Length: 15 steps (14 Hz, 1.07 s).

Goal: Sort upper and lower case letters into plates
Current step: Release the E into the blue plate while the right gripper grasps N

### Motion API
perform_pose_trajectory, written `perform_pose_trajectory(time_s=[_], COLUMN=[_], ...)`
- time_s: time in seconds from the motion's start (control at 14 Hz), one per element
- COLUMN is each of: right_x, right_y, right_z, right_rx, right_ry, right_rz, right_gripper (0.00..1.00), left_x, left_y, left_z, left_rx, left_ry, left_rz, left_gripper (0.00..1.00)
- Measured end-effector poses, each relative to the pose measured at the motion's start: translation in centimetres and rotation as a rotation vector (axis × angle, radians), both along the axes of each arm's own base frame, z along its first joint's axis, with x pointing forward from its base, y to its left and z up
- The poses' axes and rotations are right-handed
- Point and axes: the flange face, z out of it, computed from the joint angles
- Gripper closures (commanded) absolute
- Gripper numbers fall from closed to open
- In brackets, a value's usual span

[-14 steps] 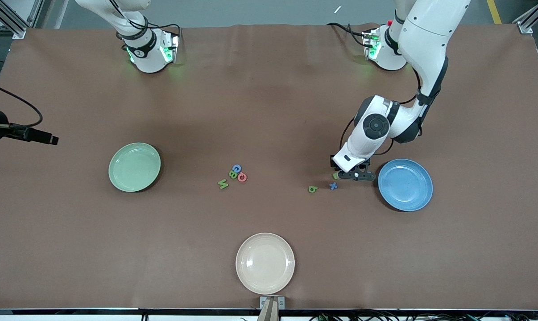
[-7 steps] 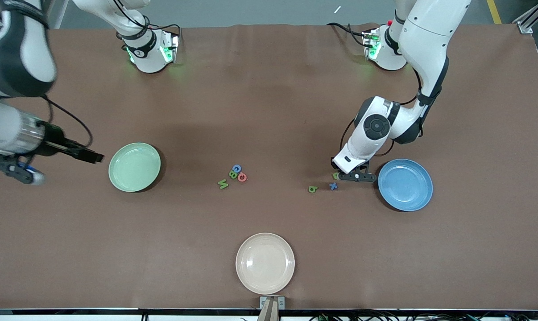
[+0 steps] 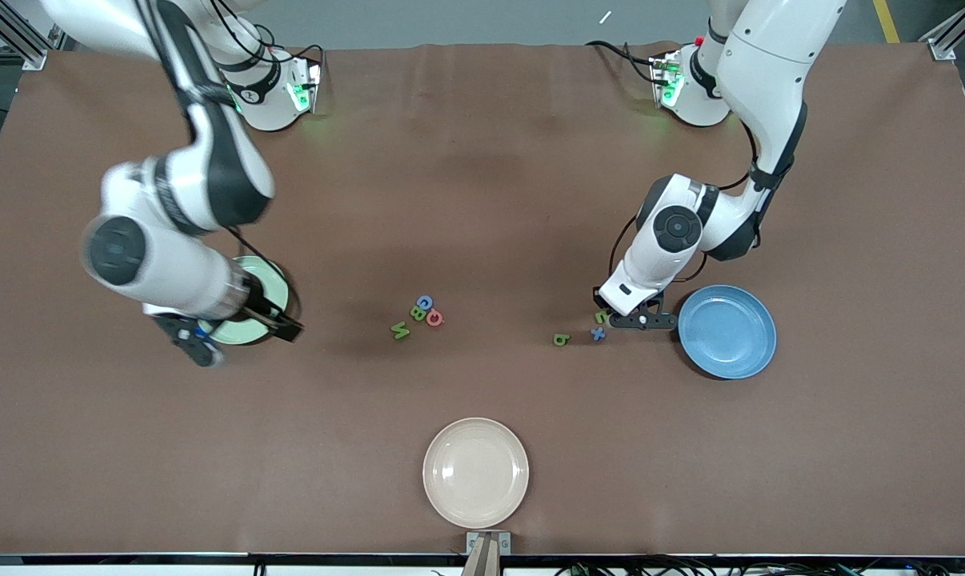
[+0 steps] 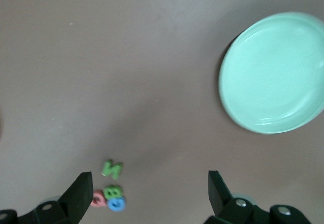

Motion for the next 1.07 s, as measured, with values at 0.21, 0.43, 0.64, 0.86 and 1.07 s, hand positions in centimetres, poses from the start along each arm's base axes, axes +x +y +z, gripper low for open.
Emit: perform_pose_trajectory(time_s=[0.21,0.43,0.64,0.86,1.07], right_x=[-0.1,-0.7,-1.3,-2.0,-2.2], right_y=[4.9,7.4,9.4,11.1,11.5], right_z=[-5.9,-9.2,-10.8,-12.5,-14.0], right_rx=[-0.021,-0.034,-0.037,-0.041,-0.047], right_ry=[-0.021,-0.024,-0.035,-0.041,-0.039], right_rz=[-0.113,-0.164,-0.189,-0.211,-0.221], right_gripper=[0.0,0.0,0.01,0.11,0.21], left_x=[0.9,1.9,2.9,4.5,6.0], left_y=[4.1,11.3,18.3,22.9,23.9], left_z=[5.4,9.2,8.2,5.7,2.2], left_rx=[0.054,0.07,0.062,0.045,0.045], left_ry=[0.072,0.099,0.111,0.082,0.067], left_rz=[0.033,0.008,-0.001,-0.008,-0.02], left_gripper=[0.91,0.91,0.91,0.91,0.9])
